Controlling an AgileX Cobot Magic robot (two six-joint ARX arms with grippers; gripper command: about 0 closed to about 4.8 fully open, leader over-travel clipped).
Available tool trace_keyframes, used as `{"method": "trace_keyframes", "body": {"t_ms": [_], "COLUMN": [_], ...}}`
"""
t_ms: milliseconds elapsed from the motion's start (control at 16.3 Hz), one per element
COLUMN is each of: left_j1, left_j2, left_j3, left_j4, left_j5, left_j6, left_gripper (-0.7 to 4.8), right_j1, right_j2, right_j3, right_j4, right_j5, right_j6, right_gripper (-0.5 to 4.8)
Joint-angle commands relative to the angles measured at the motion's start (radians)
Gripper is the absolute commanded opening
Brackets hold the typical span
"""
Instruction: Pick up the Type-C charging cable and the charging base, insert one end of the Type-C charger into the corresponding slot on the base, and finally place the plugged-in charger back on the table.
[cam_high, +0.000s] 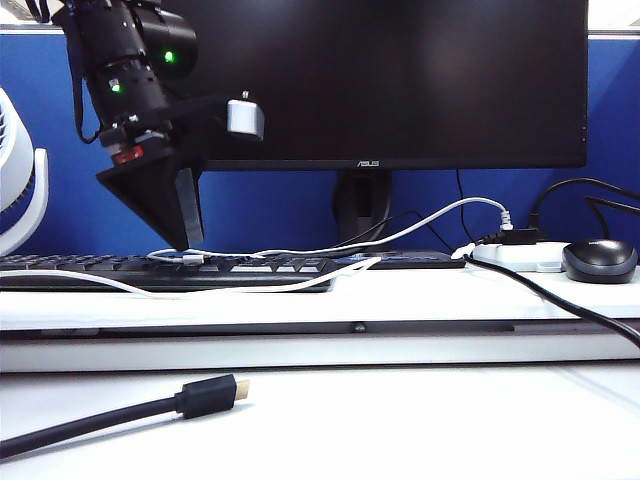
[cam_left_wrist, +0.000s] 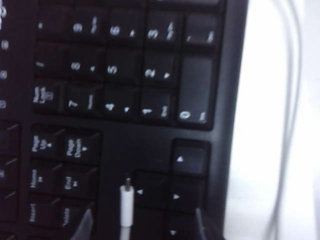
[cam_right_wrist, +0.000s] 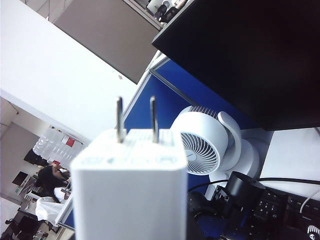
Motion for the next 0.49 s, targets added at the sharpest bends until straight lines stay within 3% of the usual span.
{"method": "trace_keyframes", "body": {"t_ms": [61, 492], "left_j1": [0.0, 0.001], "left_j2": [0.006, 0.019], "left_j3": [0.001, 0.0], "left_j4": [0.033, 0.028], "left_j5": [0.002, -0.032], "left_j6": [0.005, 0.005], "left_gripper": [2.64, 2.54], "right_j1": [0.0, 0.0], "right_j2": [-0.005, -0.005], "right_j3": [0.004, 0.004], "right_j4": [0.014, 0.004], "right_j5": [-0.002, -0.002], "right_j6": [-0.01, -0.011], "right_gripper": [-0.06, -0.06]}}
